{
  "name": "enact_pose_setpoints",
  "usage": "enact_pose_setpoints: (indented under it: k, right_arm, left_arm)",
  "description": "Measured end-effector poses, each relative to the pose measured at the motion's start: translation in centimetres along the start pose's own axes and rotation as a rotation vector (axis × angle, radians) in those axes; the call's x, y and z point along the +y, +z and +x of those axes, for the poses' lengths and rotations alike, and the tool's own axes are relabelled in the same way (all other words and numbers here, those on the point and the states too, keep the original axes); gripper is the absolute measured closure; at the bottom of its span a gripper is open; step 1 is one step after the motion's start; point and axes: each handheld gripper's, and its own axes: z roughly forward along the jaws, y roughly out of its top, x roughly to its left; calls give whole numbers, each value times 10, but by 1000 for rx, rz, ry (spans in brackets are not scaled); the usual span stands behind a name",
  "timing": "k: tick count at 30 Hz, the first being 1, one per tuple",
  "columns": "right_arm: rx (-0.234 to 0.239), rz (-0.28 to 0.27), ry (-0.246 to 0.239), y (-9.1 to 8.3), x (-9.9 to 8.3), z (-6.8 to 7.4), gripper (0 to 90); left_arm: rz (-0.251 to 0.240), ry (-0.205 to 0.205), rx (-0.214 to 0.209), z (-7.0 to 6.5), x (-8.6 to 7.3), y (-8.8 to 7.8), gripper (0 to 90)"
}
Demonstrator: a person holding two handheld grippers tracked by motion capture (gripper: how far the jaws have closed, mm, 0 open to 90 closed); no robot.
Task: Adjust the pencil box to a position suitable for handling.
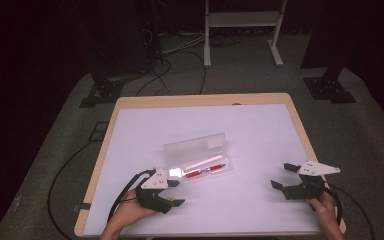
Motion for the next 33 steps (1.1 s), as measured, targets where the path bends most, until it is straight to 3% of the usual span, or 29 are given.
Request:
enact_pose_setpoints:
  k: [7, 14, 19, 29, 33]
  right_arm:
    - [0, 1, 0, 0, 0, 0, 138]
    - [-1, 1, -1, 0, 0, 0, 138]
    - [-1, 3, -2, 0, 0, 0, 138]
    - [-3, 2, -1, 0, 0, 0, 138]
    - [-3, 2, -2, 0, 0, 0, 138]
  left_arm:
    - [13, 6, -14, -3, -7, -2, 368]
    - [34, -11, -4, -4, -19, -2, 368]
    - [46, 2, -2, -4, -24, 0, 372]
    - [79, 10, -3, -1, -31, 4, 458]
    - [69, 19, -3, -2, -34, 3, 522]
